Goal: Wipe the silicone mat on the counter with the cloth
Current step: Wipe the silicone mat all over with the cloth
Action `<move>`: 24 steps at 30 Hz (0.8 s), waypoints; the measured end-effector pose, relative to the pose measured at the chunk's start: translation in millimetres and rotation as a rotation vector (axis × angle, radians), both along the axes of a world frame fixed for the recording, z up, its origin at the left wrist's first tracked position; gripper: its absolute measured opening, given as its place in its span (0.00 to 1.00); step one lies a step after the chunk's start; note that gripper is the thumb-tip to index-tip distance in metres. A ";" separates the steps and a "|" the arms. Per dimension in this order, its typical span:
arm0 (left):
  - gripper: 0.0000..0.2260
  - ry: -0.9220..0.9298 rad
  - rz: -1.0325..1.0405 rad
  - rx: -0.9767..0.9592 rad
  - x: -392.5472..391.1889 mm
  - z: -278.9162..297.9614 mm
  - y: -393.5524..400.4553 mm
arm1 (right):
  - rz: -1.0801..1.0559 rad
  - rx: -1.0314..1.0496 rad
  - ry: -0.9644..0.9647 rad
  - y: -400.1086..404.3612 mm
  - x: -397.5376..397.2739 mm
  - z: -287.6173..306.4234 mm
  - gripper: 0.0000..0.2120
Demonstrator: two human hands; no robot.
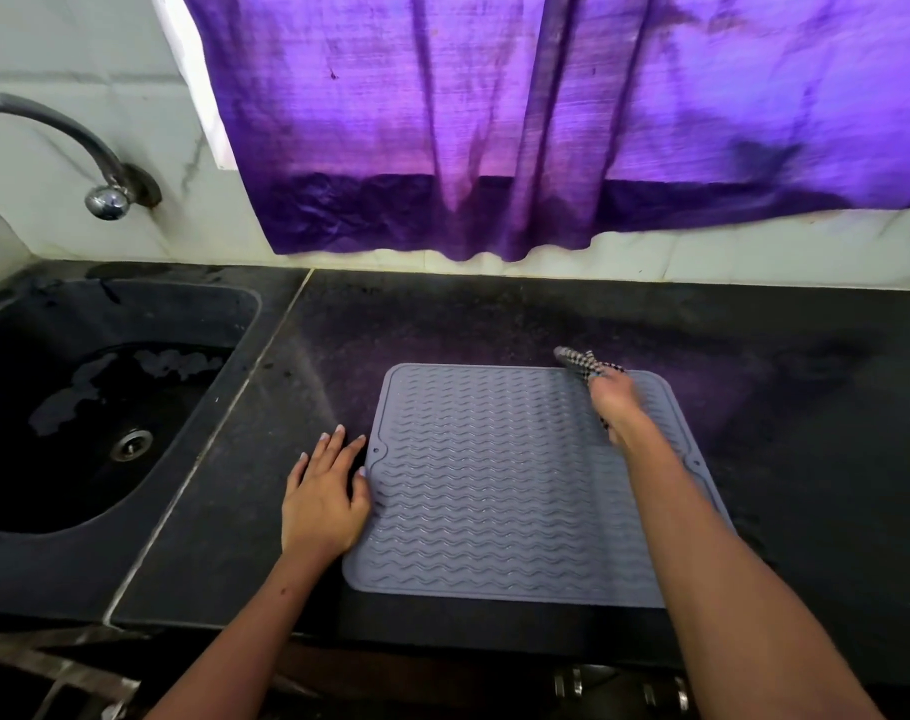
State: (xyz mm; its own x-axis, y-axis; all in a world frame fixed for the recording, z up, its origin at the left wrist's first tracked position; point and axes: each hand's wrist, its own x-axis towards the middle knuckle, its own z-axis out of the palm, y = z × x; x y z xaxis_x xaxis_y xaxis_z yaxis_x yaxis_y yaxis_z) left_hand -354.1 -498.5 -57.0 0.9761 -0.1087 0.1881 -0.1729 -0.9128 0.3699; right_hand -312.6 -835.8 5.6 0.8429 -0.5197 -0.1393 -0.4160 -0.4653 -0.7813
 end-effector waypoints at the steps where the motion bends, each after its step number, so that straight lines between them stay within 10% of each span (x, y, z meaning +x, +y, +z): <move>1: 0.31 0.002 -0.001 0.004 -0.1 0.1 0.2 | -0.071 0.055 -0.047 1.5 3.1 6.4 0.17; 13: 0.30 -0.025 0.006 -0.003 -0.4 0.1 -1.7 | 0.359 -0.687 0.043 86.4 -21.2 -36.8 0.30; 18: 0.30 -0.018 0.010 -0.004 -0.7 0.4 -1.9 | 0.435 -0.606 0.071 80.9 -16.8 -27.5 0.31; 24: 0.32 0.001 0.006 -0.006 -2.5 4.0 -2.2 | 0.187 0.020 0.021 62.3 2.8 7.5 0.23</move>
State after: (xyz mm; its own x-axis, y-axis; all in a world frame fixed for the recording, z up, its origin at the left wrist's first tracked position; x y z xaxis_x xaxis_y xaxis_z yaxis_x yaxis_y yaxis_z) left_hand -356.6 -500.7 -53.0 0.9769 -0.1014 0.1881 -0.1669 -0.9118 0.3753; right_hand -309.9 -773.5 13.1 0.9213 -0.3515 -0.1665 -0.3402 -0.5205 -0.7832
